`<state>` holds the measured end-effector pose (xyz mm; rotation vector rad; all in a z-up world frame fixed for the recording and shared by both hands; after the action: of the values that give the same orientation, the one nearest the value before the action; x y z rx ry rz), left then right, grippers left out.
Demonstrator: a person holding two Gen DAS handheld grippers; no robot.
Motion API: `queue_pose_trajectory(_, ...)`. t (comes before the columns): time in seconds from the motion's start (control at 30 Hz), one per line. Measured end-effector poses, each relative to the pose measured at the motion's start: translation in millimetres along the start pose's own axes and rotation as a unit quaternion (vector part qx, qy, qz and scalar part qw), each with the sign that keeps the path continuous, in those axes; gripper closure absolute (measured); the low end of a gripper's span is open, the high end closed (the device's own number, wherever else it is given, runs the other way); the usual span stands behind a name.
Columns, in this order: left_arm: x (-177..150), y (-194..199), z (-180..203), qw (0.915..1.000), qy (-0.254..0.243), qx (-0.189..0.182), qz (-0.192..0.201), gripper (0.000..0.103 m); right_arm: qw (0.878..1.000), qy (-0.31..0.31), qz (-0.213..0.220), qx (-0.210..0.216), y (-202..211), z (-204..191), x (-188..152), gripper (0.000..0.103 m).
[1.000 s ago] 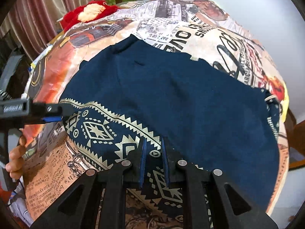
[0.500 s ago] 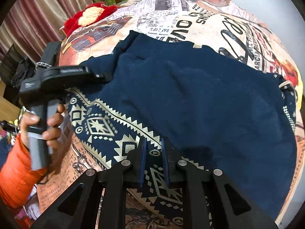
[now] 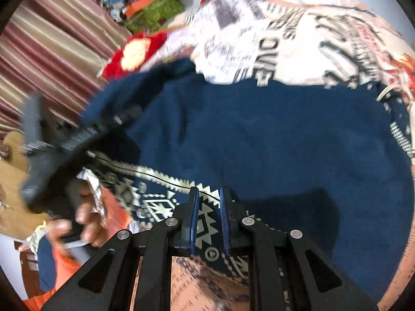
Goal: Fold large clothes
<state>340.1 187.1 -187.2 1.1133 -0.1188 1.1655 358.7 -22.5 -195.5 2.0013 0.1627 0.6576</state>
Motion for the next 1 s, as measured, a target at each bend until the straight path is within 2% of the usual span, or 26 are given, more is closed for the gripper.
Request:
queue_pose_trajectory(0.07,1,-1,4,0.9998,0.007,-0.011,-0.012,0.088,0.999,0.011,-0.029,-0.012,-28,-7,-7,0.091)
queue_pose_trajectory(0.1,1,1,5,0.9998,0.004,-0.012,-0.013,0.088,0.999,0.02,-0.028,-0.014,-38,-9,-11,0.091)
queue_pose_trajectory(0.17,1,0,20,0.9997,-0.015,-0.014,-0.009,0.089,0.999,0.043,-0.015,-0.019,-42,-16,-14,0.091)
queue_pose_trajectory(0.23,0,3,37,0.9992,-0.035,-0.019,-0.007,0.089,0.998,0.049,-0.025,-0.02,-38,-18,-12,0.091)
queue_pose_trajectory(0.33,0,6,68,0.9978,-0.058,-0.032,-0.003,0.089,0.999,-0.005,-0.037,0.009,-16,-2,-9,0.091)
queue_pose_trajectory(0.43,-2,10,108,0.9952,-0.082,-0.054,0.0,0.089,0.998,-0.052,-0.008,0.042,24,23,-21,0.091)
queue_pose_trajectory(0.47,-5,12,127,0.9933,-0.097,-0.063,0.004,0.089,0.998,-0.056,0.003,0.038,37,30,-25,0.091)
queue_pose_trajectory(0.53,-14,19,153,0.9897,-0.12,-0.077,0.01,0.089,0.998,-0.053,0.038,0.003,71,47,-38,0.091)
queue_pose_trajectory(0.63,-38,23,200,0.9809,-0.162,-0.107,0.006,0.089,0.993,-0.056,0.087,-0.058,121,77,-63,0.091)
queue_pose_trajectory(0.73,-71,18,230,0.9717,-0.203,-0.12,-0.018,0.089,0.986,-0.09,0.12,-0.077,160,104,-88,0.091)
queue_pose_trajectory(0.8,-105,8,246,0.9615,-0.242,-0.12,-0.051,0.089,0.979,-0.117,0.14,-0.088,185,122,-104,0.091)
queue_pose_trajectory(0.9,-152,-8,250,0.9436,-0.291,-0.115,-0.108,0.089,0.97,-0.15,0.165,-0.098,207,142,-120,0.091)
queue_pose_trajectory(1.0,-189,-18,243,0.9275,-0.331,-0.1,-0.142,0.088,0.965,-0.173,0.175,-0.095,223,151,-136,0.091)
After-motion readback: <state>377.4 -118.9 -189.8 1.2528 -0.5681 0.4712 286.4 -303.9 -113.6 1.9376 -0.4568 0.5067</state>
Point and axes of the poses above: each gripper's, at about its wrist camera, not at the fingertips, and y roughly against the way its jaws point, z to its right, x to its top, the point moved 1 cm from there along -y, roughly the way its jaws point, and after that the axes turned 6 degrees about z, right-handed, at the moved point
